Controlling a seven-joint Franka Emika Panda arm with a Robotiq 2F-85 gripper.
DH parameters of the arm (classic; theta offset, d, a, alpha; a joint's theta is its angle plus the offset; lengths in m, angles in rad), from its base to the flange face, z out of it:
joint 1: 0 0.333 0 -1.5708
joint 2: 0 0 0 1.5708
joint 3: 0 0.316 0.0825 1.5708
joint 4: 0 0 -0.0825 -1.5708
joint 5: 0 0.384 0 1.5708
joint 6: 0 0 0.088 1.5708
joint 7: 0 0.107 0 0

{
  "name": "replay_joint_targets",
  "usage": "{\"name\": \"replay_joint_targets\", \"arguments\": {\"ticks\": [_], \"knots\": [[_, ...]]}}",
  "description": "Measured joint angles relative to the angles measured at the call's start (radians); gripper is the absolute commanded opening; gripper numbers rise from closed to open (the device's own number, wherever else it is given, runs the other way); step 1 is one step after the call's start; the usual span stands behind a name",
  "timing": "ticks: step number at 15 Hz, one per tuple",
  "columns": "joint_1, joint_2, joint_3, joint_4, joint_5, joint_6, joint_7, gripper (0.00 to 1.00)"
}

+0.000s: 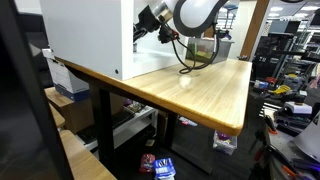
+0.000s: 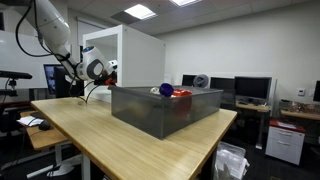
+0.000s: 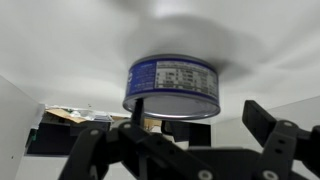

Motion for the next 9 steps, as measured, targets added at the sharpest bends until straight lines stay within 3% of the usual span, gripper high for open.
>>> {"name": "replay_joint_targets", "arguments": {"ticks": [9], "knots": [[-0.002, 0.000, -0.010, 0.043, 0.000, -0.071, 0.002, 1.00]]}}
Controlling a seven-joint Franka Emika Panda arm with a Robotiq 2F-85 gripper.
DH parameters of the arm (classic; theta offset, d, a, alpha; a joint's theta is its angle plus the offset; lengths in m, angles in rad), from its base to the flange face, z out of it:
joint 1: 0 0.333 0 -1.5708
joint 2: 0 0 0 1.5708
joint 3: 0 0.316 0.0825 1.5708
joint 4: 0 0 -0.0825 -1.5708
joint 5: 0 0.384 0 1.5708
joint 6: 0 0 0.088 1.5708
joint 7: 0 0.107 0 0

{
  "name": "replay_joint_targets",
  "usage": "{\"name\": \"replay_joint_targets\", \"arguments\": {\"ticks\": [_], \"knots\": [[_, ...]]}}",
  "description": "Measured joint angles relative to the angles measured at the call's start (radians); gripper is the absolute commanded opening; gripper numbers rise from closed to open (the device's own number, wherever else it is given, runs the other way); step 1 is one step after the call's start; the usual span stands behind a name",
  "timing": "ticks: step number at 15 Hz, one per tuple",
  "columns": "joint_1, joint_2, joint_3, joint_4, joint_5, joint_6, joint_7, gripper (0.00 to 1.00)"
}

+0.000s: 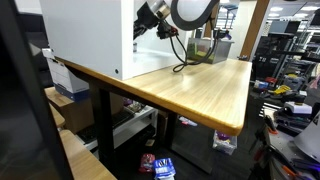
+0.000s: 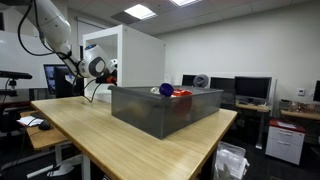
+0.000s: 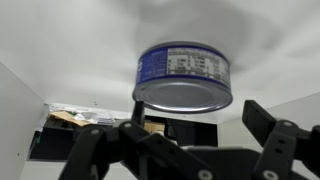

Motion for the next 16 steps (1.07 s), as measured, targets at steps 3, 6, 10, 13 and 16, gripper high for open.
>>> {"name": "replay_joint_targets", "arguments": {"ticks": [3, 6, 10, 13, 16], "knots": [[0.000, 0.000, -0.009, 0.011, 0.000, 0.000, 0.000, 1.00], [0.000, 0.000, -0.014, 0.016, 0.000, -0.004, 0.001, 1.00], [-0.002, 0.002, -0.013, 0.016, 0.001, -0.020, 0.001, 1.00], [-0.003, 0.005, -0.007, 0.016, 0.009, -0.039, 0.001, 1.00], [-0.003, 0.006, -0.007, 0.017, 0.010, -0.040, 0.001, 1.00]]}}
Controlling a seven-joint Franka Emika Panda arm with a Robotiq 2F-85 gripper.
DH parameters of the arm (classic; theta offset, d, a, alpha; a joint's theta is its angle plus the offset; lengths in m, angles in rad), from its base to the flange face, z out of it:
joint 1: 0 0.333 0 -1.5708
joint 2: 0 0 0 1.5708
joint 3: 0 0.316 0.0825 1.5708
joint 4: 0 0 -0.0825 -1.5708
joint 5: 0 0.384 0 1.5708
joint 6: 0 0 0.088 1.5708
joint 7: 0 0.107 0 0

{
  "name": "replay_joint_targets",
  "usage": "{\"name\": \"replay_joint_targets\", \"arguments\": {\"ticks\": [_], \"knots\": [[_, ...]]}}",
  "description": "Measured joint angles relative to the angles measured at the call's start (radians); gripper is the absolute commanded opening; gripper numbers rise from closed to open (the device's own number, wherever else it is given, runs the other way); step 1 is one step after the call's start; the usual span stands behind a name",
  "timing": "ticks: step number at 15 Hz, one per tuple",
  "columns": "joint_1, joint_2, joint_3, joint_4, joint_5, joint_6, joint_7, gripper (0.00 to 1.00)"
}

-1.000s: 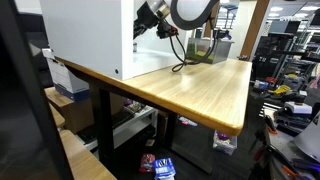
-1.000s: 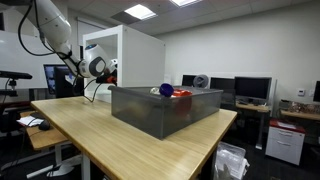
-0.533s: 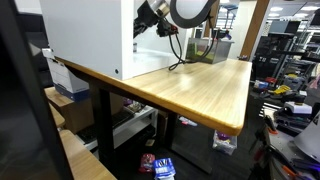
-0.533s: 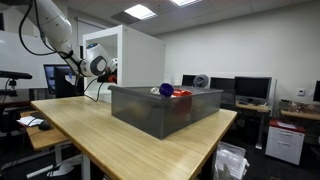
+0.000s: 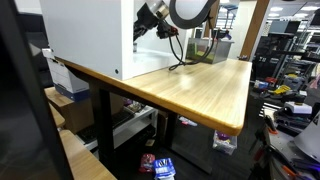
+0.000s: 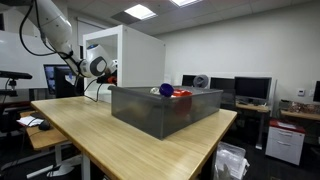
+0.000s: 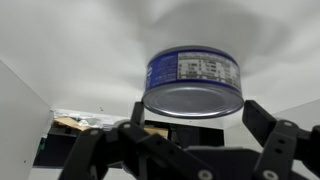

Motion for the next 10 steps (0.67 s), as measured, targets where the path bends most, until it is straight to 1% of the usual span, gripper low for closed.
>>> {"name": "replay_joint_targets", "arguments": {"ticks": [10], "knots": [[-0.012, 0.000, -0.004, 0.000, 0.000, 0.000, 0.000, 1.00]]}}
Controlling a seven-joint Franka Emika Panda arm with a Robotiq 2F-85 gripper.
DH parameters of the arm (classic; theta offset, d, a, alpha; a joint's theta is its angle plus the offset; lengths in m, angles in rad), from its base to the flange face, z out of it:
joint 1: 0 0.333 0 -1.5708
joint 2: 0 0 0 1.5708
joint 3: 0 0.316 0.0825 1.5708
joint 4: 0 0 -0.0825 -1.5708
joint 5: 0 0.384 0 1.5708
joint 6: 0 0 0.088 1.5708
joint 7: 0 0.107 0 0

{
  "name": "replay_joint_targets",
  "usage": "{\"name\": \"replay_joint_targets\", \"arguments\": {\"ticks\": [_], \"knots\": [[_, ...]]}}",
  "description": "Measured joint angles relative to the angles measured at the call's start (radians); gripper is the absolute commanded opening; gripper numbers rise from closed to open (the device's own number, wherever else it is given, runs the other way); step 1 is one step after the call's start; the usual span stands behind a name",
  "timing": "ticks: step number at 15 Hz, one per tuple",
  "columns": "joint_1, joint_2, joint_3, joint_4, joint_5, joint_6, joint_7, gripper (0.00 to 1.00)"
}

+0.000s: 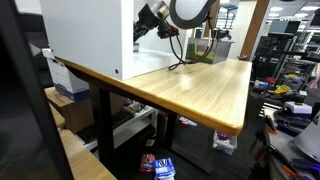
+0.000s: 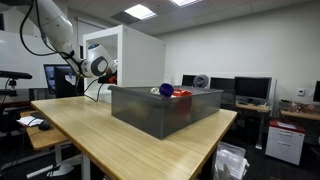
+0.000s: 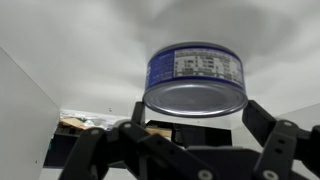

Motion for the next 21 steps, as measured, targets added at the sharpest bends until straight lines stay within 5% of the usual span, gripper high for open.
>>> {"name": "replay_joint_targets", "arguments": {"ticks": [21], "knots": [[0.001, 0.001, -0.023, 0.017, 0.000, -0.004, 0.000, 1.00]]}}
